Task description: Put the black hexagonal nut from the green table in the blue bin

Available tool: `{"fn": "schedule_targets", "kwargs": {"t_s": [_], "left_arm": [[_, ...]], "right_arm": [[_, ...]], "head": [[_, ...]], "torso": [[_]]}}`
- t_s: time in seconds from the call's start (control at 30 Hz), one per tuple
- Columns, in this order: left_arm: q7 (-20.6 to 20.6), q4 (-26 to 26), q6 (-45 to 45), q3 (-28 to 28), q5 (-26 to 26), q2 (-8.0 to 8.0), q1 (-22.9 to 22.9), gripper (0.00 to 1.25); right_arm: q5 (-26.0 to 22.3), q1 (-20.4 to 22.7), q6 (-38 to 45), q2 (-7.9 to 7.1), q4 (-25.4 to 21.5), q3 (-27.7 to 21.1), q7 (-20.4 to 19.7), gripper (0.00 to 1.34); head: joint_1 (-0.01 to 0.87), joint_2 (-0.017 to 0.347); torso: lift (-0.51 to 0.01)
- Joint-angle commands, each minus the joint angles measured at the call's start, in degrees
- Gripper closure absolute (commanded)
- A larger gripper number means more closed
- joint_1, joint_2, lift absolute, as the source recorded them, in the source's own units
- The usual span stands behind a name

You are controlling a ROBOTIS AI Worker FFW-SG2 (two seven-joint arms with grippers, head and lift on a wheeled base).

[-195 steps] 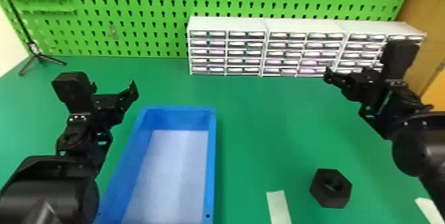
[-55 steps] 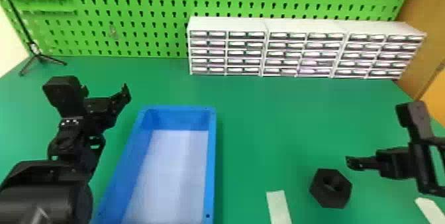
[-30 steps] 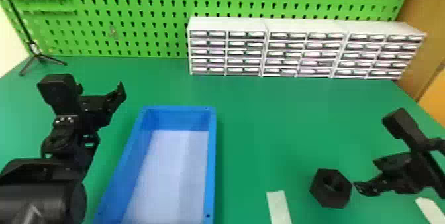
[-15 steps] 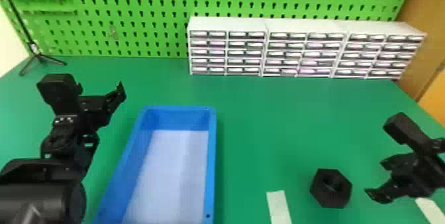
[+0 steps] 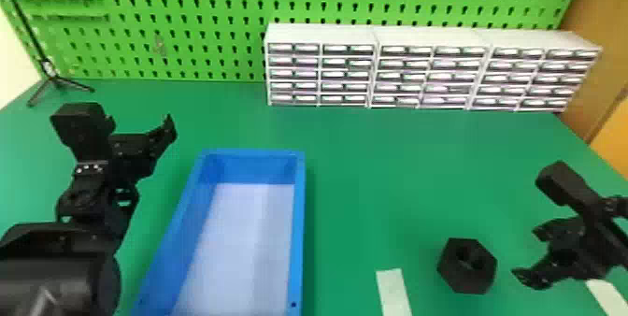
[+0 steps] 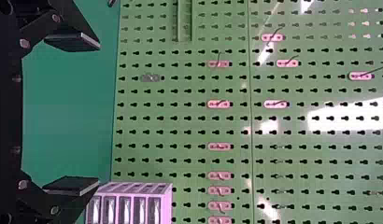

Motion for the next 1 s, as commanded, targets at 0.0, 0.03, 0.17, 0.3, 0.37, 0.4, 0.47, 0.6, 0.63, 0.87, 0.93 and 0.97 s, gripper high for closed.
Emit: {"fn": "schedule_targets", "kwargs": {"t_s": [0.0, 0.03, 0.17, 0.3, 0.37, 0.4, 0.47, 0.6, 0.63, 0.87, 0.93, 0.97], "left_arm": [[0.0, 0.03, 0.0, 0.04, 0.0, 0.0, -0.09, 0.25], [0.0, 0.03, 0.0, 0.04, 0.0, 0.09, -0.09, 0.25], [0.0, 0.03, 0.0, -0.05, 0.0, 0.0, -0.09, 0.25], [0.0, 0.03, 0.0, 0.04, 0.0, 0.09, -0.09, 0.25], [0.0, 0.03, 0.0, 0.04, 0.0, 0.09, -0.17, 0.25], [0.0, 0.03, 0.0, 0.04, 0.0, 0.09, -0.09, 0.25], [0.0, 0.03, 0.0, 0.04, 0.0, 0.0, -0.09, 0.25], [0.0, 0.03, 0.0, 0.04, 0.0, 0.0, -0.09, 0.25], [0.0, 0.03, 0.0, 0.04, -0.09, 0.09, -0.09, 0.25], [0.0, 0.03, 0.0, 0.13, 0.0, 0.09, -0.09, 0.25], [0.0, 0.03, 0.0, 0.13, 0.0, 0.09, -0.09, 0.25], [0.0, 0.03, 0.0, 0.13, 0.09, 0.09, -0.09, 0.25]], "right_arm": [[0.08, -0.27, 0.0, -0.12, 0.2, 0.6, 0.09, 0.15], [-0.01, -0.36, 0.0, -0.04, 0.2, 0.51, 0.09, 0.15], [0.08, -0.45, 0.0, -0.04, 0.2, 0.51, 0.17, 0.15], [0.08, -0.53, 0.0, -0.04, 0.2, 0.51, 0.17, 0.15], [0.08, -0.62, 0.0, 0.05, 0.29, 0.6, 0.17, 0.15], [0.17, -0.62, 0.0, 0.05, 0.29, 0.6, 0.17, 0.15], [0.08, -0.62, 0.0, 0.14, 0.29, 0.6, 0.17, 0.15], [0.17, -0.71, 0.0, 0.32, 0.29, 0.6, 0.17, 0.15], [0.17, -0.71, 0.0, 0.32, 0.29, 0.6, 0.26, 0.15], [0.61, -1.5, 0.09, 0.58, 0.29, 1.04, 0.26, 0.15], [1.4, -2.38, 0.35, 0.93, 0.29, 1.83, 0.26, 0.15], [1.84, -2.64, 0.44, 1.11, 0.29, 2.27, 0.35, 0.15]], "head": [[0.683, 0.028], [0.683, 0.028], [0.683, 0.028], [0.683, 0.028], [0.683, 0.028], [0.683, 0.028], [0.683, 0.028], [0.683, 0.028], [0.683, 0.028], [0.683, 0.028], [0.683, 0.028], [0.683, 0.028]], "torso": [[-0.096], [-0.096], [-0.096], [-0.096], [-0.096], [-0.096], [-0.096], [-0.096], [-0.096], [-0.096], [-0.096], [-0.096]]}}
